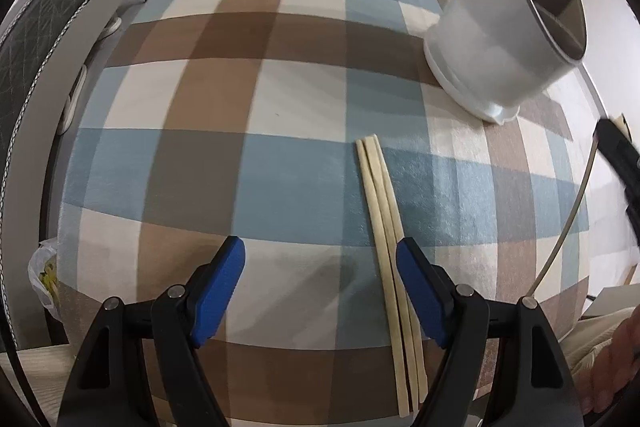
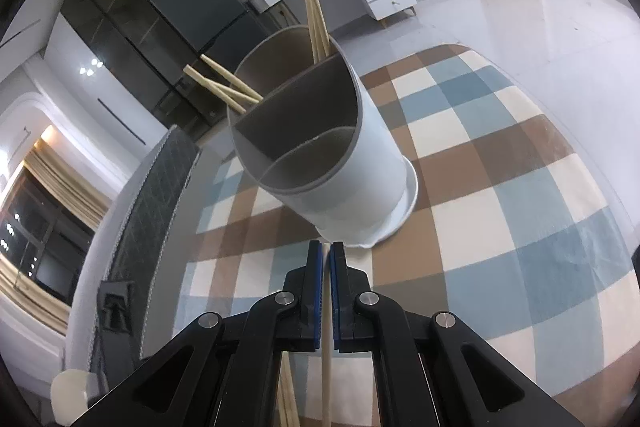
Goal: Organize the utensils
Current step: 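Close the left gripper on a chopstick while the right gripper holds its chopstick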
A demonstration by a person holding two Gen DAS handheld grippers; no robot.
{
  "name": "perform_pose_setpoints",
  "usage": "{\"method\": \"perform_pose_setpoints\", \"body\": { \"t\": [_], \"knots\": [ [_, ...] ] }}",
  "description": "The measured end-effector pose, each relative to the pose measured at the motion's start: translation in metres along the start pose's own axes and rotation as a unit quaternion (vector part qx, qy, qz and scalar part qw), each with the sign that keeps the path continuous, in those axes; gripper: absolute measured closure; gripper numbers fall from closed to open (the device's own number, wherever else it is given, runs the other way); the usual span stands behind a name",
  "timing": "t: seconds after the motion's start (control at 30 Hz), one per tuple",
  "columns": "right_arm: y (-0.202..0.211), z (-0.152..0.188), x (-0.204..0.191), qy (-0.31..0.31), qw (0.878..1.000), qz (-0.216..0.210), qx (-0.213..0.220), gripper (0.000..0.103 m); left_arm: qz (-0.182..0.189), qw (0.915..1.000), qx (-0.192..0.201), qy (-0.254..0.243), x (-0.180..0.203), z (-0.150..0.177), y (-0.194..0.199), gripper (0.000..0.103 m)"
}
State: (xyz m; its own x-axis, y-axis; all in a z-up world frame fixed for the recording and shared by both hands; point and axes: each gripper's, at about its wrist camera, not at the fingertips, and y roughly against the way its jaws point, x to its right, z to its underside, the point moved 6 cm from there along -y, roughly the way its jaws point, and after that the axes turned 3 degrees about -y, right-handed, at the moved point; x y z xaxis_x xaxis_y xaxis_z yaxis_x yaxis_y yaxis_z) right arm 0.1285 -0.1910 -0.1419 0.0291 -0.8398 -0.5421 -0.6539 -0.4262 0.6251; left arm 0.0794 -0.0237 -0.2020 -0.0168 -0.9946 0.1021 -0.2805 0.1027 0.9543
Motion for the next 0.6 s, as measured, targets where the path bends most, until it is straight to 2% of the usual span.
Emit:
{"method": "perform_pose_setpoints", "body": {
  "t": [0.13,0.6],
  "knots": [
    [0.003,-0.004,0.002,-0.005,1.000,-0.004,0.006,0.100,-0.015,0.9997,-0.017,-0.006,0.002,0.005,-0.009,0.029],
    [0.010,-0.010,0.005,-0.026,0.999,-0.024,0.015,0.100,-0.046,0.9989,-0.011,-0.003,0.000,0.004,-0.007,0.029]
  ]
}}
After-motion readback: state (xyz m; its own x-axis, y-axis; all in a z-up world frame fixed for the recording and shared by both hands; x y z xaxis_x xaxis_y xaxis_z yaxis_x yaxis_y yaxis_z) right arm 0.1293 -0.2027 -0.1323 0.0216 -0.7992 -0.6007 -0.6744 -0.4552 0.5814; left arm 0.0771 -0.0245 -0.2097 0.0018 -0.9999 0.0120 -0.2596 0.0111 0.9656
